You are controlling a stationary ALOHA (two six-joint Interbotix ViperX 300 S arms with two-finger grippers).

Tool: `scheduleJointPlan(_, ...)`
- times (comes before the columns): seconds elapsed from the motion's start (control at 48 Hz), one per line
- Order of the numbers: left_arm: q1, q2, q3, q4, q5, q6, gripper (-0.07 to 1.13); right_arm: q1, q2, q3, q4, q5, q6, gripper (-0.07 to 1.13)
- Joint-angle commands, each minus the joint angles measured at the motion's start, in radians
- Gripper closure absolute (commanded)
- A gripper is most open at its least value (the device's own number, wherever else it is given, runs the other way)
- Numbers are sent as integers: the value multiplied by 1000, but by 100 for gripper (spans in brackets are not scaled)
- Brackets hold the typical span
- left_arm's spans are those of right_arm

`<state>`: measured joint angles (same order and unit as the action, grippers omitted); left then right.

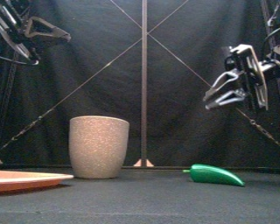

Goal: Pick the chip then place it on the pink plate
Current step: Pick the chip

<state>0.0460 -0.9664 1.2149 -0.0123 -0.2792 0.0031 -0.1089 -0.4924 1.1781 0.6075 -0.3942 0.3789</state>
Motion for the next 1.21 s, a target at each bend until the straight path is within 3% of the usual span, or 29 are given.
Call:
scheduleJointPlan(0.021,5,5,-18,-2,-12,2,101,-25,51,0,60,-20,83,3)
scheduleJointPlan(0.083,5,6,-20,-2,-15,0,101,-32,95,0,95,-40,143,-2)
scheduleJointPlan(0.229,5,6,-12,-5,-31,-5,101,-34,227,-31,164,-100,273,0)
scheduleJointPlan(0.396,5,6,-2,-6,-34,-3,101,-34,416,-100,213,-150,348,0)
scheduleJointPlan(0.667,5,3,18,-6,-34,-3,101,-51,574,-184,244,-199,350,0)
scheduleJointPlan(1.208,-3,3,21,-6,-34,-6,101,-103,583,-144,256,-201,339,0)
